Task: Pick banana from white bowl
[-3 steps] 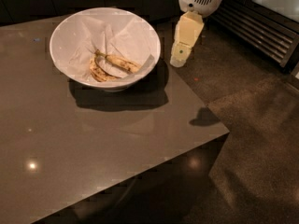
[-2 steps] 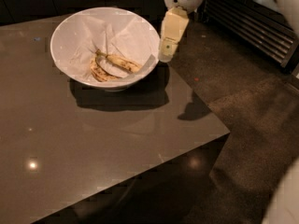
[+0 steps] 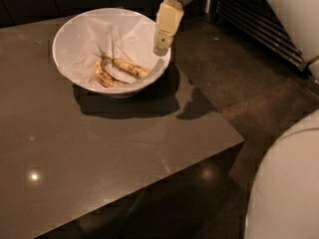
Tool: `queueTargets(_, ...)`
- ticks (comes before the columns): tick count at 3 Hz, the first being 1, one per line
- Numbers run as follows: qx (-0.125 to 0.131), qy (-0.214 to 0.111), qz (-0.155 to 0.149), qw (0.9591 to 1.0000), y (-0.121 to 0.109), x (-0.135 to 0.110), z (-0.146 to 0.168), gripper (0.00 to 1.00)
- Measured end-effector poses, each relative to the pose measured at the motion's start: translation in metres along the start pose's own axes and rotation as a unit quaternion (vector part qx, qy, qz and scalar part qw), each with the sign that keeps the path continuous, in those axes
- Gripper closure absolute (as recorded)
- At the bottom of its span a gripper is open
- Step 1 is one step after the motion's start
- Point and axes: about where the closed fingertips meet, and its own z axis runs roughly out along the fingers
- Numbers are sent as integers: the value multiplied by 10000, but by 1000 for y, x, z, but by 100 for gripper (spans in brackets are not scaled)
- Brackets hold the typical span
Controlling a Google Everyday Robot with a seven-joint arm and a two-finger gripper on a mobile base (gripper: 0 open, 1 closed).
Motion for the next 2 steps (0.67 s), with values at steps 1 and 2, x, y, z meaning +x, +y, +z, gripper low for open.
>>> queueTargets(1, 39, -96, 117, 9999, -6, -8, 11, 0)
queueTargets(2, -106, -196, 306, 9993, -10, -16, 27, 0)
